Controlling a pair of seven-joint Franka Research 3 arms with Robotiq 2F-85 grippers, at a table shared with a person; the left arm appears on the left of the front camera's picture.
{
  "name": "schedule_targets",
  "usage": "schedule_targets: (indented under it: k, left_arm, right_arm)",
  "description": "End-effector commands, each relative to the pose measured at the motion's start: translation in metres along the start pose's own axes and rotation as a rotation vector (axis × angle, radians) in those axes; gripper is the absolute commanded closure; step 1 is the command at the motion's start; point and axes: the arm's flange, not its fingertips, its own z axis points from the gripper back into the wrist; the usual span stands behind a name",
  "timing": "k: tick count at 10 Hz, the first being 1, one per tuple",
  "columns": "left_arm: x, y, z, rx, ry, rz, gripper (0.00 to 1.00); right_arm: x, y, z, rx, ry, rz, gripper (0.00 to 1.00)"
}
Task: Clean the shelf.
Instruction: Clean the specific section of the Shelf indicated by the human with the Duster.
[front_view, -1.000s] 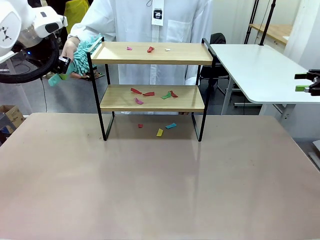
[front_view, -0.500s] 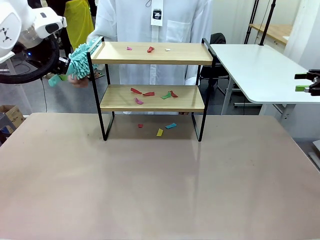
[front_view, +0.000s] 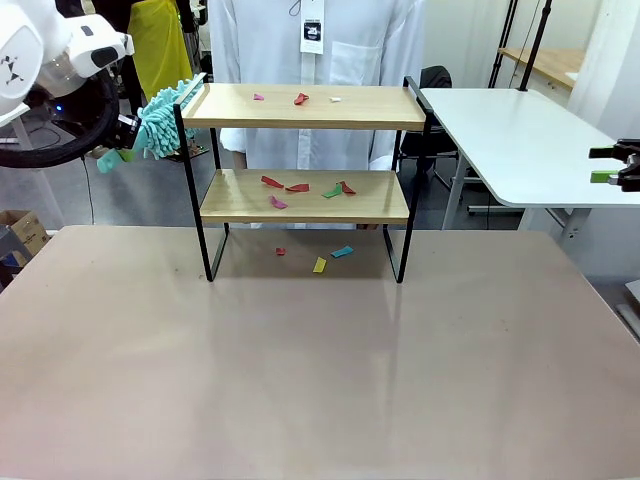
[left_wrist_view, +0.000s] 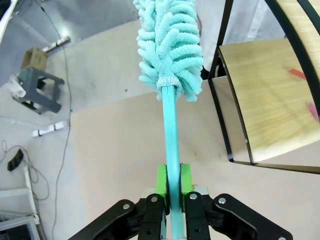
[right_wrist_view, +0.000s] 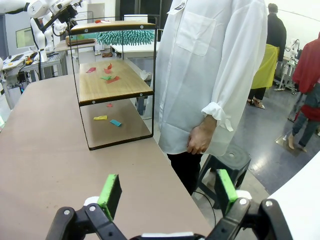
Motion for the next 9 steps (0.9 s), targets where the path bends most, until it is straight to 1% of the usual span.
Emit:
schedule_targets:
  k: [1, 2, 3, 4, 5, 6, 7, 8, 9]
  left_arm:
    - [0.001, 0.001, 0.003, 0.003, -0.007, -0.01, 1.0]
    - [0.0, 0.0, 0.0, 0.0, 0.0, 0.0, 0.87]
    - [-0.004, 0.015, 0.02, 0.003, 0.012, -0.042, 0.87]
    - [-0.009, 0.027, 0.039, 0.003, 0.059, -0.093, 0.87]
    - [-0.012, 0.037, 0.06, 0.008, 0.085, -0.141, 0.87]
    - [-0.014, 0.042, 0.079, 0.051, 0.113, -0.189, 0.87]
    - [-0.019, 0.042, 0.096, 0.097, 0.177, -0.282, 0.87]
    - [-0.027, 0.044, 0.114, 0.139, 0.283, -0.415, 0.87]
    - [-0.037, 0.051, 0.128, 0.201, 0.398, -0.495, 0.87]
  right_arm:
    - [0.003, 0.0, -0.001, -0.003, 0.001, 0.004, 0.0]
    - [0.003, 0.0, -0.001, -0.003, 0.001, 0.004, 0.0]
    - [0.003, 0.0, -0.001, -0.003, 0.001, 0.004, 0.0]
    - [0.003, 0.0, -0.001, -0.003, 0.001, 0.004, 0.0]
    - [0.003, 0.0, -0.001, -0.003, 0.001, 0.004, 0.0]
    - [0.003, 0.0, -0.001, -0.003, 0.001, 0.004, 0.0]
    - [0.003, 0.0, -0.001, -0.003, 0.001, 0.004, 0.0]
    - [0.003, 0.0, -0.001, -0.003, 0.001, 0.004, 0.0]
    - [0.003, 0.0, -0.001, -0.003, 0.001, 0.004, 0.0]
